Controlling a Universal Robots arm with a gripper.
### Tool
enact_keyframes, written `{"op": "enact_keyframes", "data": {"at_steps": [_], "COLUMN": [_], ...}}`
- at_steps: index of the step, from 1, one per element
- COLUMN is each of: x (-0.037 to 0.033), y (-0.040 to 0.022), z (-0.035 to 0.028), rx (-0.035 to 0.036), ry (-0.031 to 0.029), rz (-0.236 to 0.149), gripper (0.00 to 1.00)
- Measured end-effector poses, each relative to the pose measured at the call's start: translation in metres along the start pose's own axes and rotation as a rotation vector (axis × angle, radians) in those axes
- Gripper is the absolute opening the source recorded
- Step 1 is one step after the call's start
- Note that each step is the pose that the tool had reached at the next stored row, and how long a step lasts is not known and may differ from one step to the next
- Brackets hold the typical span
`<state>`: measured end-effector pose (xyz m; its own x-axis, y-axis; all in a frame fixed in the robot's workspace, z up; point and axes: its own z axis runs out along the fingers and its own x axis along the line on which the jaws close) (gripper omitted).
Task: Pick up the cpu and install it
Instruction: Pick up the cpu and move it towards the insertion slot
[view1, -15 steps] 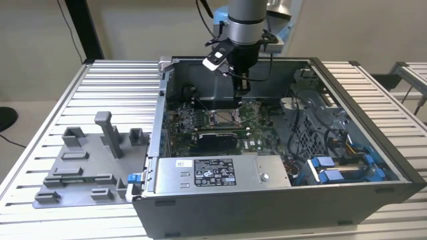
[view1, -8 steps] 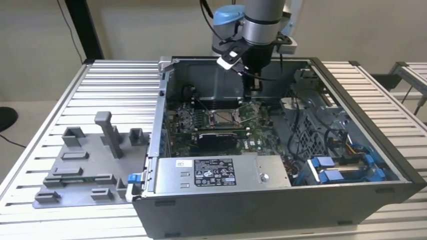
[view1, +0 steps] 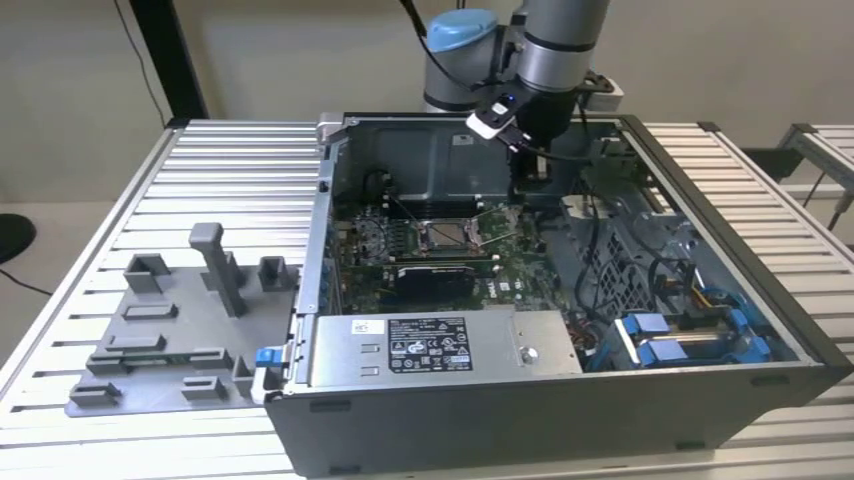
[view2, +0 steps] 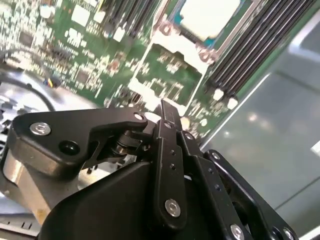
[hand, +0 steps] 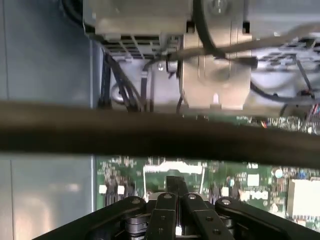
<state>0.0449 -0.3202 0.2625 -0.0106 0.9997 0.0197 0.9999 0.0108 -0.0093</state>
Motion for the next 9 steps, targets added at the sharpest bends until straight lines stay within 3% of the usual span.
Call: {"op": "enact_keyframes", "data": {"at_steps": [5, 7, 9], "x": [-0.0003, -0.0004, -0.0004], "y": [0.0162, 0.0203, 0.0236], "z": [0.0052, 0.0058, 0.0059], "rx": [0.0103, 0.0299, 0.0625], "ry": [-0.0001, 0.0001, 0.0005], "rz": [0.000, 0.000, 0.000], "gripper": [0.00, 0.00, 0.00]}}
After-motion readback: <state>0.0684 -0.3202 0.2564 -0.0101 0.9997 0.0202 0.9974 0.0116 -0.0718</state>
